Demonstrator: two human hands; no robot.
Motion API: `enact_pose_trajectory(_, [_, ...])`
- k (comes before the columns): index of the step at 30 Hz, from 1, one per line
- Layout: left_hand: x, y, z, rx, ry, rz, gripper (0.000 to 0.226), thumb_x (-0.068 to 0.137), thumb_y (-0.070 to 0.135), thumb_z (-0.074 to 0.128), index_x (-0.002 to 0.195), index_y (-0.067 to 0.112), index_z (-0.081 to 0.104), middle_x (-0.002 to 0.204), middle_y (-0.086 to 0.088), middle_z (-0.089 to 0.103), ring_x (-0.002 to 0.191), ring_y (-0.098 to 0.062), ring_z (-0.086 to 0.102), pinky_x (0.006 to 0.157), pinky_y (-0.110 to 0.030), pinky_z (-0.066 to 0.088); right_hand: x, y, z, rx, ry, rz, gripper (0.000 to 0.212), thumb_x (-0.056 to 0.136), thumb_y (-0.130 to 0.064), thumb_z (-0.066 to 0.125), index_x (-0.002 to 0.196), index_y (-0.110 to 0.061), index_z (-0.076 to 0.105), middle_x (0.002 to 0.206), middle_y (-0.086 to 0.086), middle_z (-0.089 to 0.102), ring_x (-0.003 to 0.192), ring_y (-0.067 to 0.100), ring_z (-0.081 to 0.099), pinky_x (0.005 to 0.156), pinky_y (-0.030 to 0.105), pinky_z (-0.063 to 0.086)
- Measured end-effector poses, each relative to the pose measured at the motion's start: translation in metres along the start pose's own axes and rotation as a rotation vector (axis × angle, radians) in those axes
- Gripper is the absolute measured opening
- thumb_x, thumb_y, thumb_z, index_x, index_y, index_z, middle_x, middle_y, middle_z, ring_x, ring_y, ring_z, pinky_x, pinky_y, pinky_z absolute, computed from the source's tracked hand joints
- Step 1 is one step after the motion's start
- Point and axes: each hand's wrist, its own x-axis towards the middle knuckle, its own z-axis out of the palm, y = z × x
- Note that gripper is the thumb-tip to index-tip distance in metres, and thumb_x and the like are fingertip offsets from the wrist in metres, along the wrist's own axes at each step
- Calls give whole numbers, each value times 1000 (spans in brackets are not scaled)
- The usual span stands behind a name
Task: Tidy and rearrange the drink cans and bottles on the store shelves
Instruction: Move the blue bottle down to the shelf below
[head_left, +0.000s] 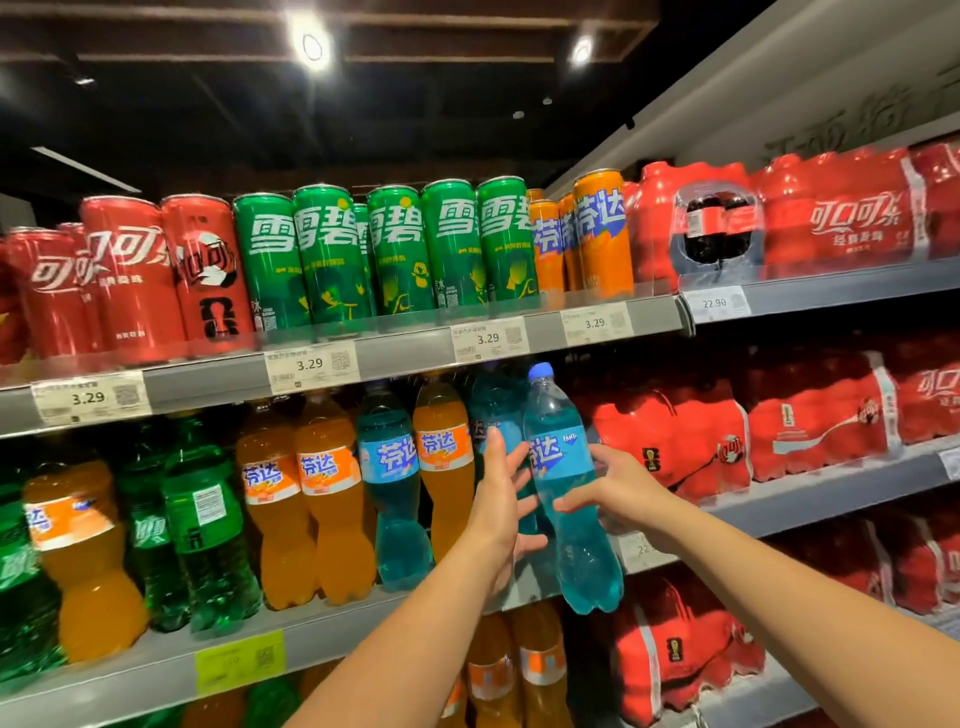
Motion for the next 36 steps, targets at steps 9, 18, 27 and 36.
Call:
enact_pose_trajectory(9, [11,-1,5,-24,35,13,78,86,72,13,137,24,46,151,-3,37,138,-34,33,105,-60,31,32,-7,-1,14,72,-25,48,59,-12,80,100,-27,61,99,-2,72,91,25,69,78,48,55])
enact_pose_trajectory(18, [22,-9,4,-25,62,2,80,86,73,15,140,22,43,149,-9,40,135,-33,38,107,-53,35,47,-13,-4,8,118,-66,53,57,-16,80,105,-24,61,94,-1,72,89,24,69,70,41,53])
enact_pose_trajectory(27, [27,-14,7,-41,71,-24,76,89,68,13,140,20,43,149,-10,39,136,-34,36,110,-54,29,56,-8,-1,13,153,-86,53,65,-3,80,110,-17,54,99,3,68,89,20,65,67,31,49])
enact_pose_trajectory(36, [33,-21,4,-45,100,-20,75,90,68,13,140,22,43,151,-9,37,137,-33,35,109,-54,29,63,-2,11,-29,221,-79,56,64,1,80,109,-13,50,102,4,63,94,21,62,78,34,50])
